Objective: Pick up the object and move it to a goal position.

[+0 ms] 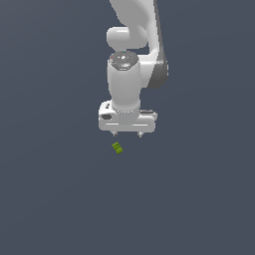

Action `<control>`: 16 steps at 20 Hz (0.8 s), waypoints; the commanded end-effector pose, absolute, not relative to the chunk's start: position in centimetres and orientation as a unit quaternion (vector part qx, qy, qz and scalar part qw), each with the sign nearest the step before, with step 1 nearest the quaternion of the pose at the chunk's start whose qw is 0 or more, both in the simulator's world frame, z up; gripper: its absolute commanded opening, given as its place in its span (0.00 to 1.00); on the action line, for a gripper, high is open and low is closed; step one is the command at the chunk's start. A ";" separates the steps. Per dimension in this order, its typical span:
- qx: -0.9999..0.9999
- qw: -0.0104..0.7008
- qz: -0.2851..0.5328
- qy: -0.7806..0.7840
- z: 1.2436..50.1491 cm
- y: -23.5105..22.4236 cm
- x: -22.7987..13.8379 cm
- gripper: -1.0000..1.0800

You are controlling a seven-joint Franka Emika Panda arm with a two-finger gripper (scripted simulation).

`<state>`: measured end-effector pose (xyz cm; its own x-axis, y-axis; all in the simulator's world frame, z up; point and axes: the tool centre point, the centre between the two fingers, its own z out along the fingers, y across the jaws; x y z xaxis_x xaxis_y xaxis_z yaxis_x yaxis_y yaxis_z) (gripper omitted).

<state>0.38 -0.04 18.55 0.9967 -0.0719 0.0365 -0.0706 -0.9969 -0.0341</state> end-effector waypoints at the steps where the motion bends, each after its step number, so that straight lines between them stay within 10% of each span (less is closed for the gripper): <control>1: -0.999 0.016 -0.019 0.044 18.7 -0.7 0.3 0.96; 16: -1.000 0.009 -0.016 -0.017 16.3 -1.7 -0.2 0.96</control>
